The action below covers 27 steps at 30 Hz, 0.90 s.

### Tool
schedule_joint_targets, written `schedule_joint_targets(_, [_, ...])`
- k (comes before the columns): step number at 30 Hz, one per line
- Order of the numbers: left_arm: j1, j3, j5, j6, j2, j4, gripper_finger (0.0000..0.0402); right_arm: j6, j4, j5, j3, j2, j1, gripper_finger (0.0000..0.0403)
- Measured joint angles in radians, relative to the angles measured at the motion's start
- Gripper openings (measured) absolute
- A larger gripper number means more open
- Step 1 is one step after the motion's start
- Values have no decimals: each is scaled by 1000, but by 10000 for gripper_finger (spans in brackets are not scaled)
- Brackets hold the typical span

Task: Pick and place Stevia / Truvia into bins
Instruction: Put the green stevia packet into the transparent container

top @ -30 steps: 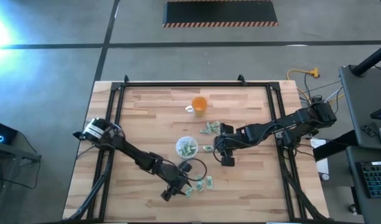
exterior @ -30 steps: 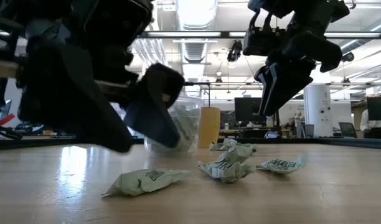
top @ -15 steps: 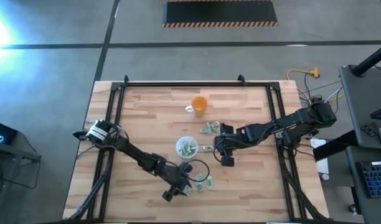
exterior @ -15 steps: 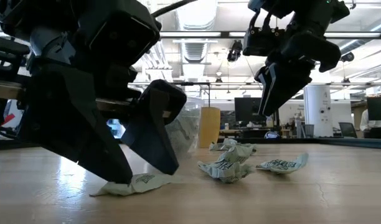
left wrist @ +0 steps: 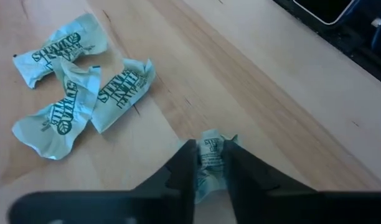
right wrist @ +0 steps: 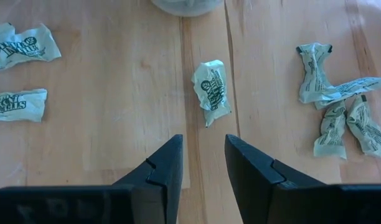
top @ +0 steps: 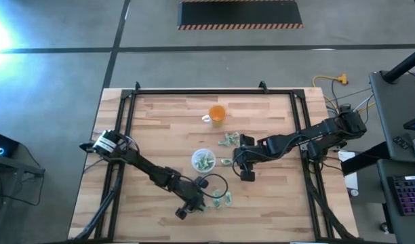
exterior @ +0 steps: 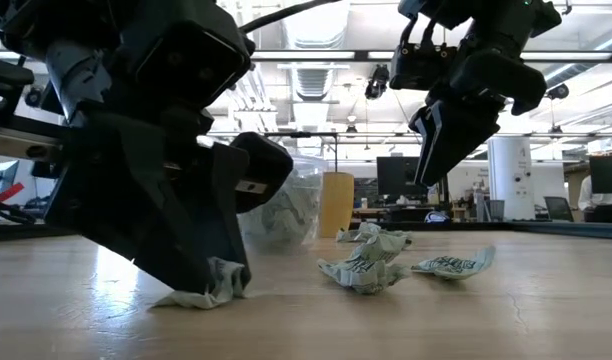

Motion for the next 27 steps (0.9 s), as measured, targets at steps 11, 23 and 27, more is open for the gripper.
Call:
schedule_joint_targets(11, [0, -4, -4, 12, -98, -29, 14, -9, -2, 0, 0, 0, 0, 104])
schedule_joint_targets(23, [17, -29, -487, 202, -419, -349, 11, -19, 47, 4, -37, 0, 0, 96])
schedule_joint_targets(27, [61, -59, -617, 241, -506, -382, 11, -56, 167, 5, -80, 0, 0, 92])
